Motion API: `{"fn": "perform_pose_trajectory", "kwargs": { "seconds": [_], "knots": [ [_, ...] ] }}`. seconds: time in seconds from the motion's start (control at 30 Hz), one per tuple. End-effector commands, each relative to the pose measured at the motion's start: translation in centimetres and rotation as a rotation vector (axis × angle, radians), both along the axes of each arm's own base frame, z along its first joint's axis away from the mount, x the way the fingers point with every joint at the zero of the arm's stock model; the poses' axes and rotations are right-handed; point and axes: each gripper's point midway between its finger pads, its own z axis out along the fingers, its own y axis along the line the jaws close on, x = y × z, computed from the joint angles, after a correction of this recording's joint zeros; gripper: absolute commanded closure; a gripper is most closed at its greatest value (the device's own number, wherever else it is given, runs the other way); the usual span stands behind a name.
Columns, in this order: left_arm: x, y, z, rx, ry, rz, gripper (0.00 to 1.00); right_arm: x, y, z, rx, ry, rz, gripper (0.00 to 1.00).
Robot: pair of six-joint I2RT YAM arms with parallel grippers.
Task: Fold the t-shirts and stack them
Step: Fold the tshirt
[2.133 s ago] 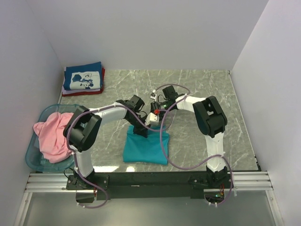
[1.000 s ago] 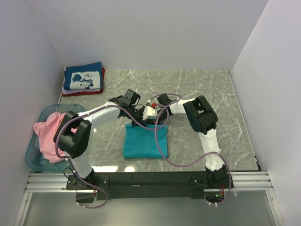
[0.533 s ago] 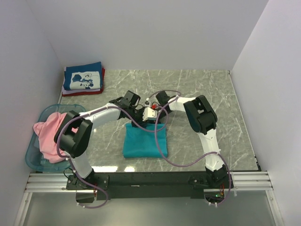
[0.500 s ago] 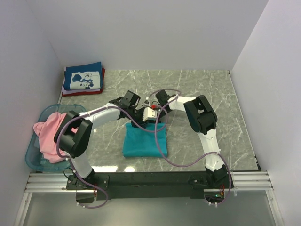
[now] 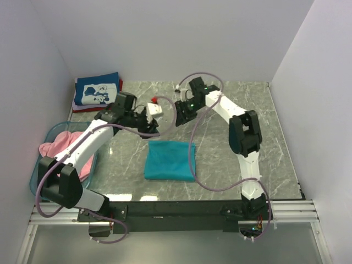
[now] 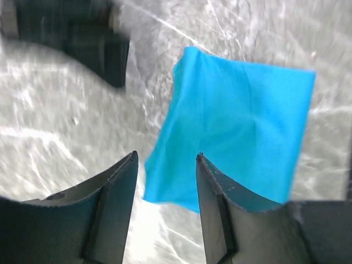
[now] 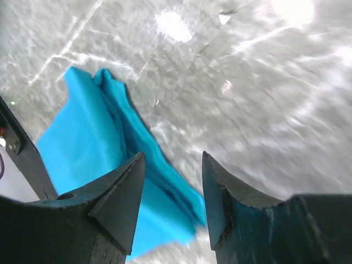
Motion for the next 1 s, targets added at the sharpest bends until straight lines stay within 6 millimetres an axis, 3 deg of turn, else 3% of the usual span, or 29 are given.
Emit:
{"fn": "perform_pose_trajectory", "kwargs": {
  "seconds": [0.0, 0.03, 0.07, 0.17, 0.2, 0.4, 0.53, 0.73, 0.97],
  "knots": [
    [-1.2, 1.3, 0.0, -0.142, 0.293, 0.129, 0.48, 0.1, -2.6, 7.0, 0.008, -0.125, -0.016, 0.47],
    [-0.9, 1.5, -0.1, -0.168, 0.324, 0.158, 0.47, -0.8, -2.8, 8.7, 0.031, -0.147, -0.016, 0.47],
    [-1.0, 2.1, -1.0, -0.191, 0.380, 0.193, 0.45, -2.4, -3.4, 7.4, 0.021, -0.103, -0.010, 0.47],
    [0.3, 2.7, -2.1, -0.246, 0.428, 0.273, 0.42, -4.4, -3.6, 8.2, 0.066, -0.140, 0.010, 0.47],
    [1.0, 2.8, -2.1, -0.264, 0.429, 0.292, 0.41, -5.1, -4.0, 6.8, 0.055, -0.134, 0.012, 0.46],
    [3.9, 3.8, -5.4, -0.217, 0.496, 0.335, 0.40, -5.8, -4.9, 3.3, -0.008, -0.122, 0.097, 0.42],
    [4.5, 4.4, -8.3, -0.164, 0.557, 0.364, 0.39, -5.7, -5.2, 1.1, -0.039, -0.106, 0.122, 0.41],
    [4.1, 4.4, -10.5, -0.137, 0.631, 0.354, 0.38, -7.1, -4.7, -0.4, -0.039, -0.069, 0.168, 0.37],
    [3.3, 4.6, -12.0, -0.119, 0.662, 0.347, 0.39, -8.2, -4.8, -2.4, -0.073, -0.042, 0.200, 0.41]
  ]
}}
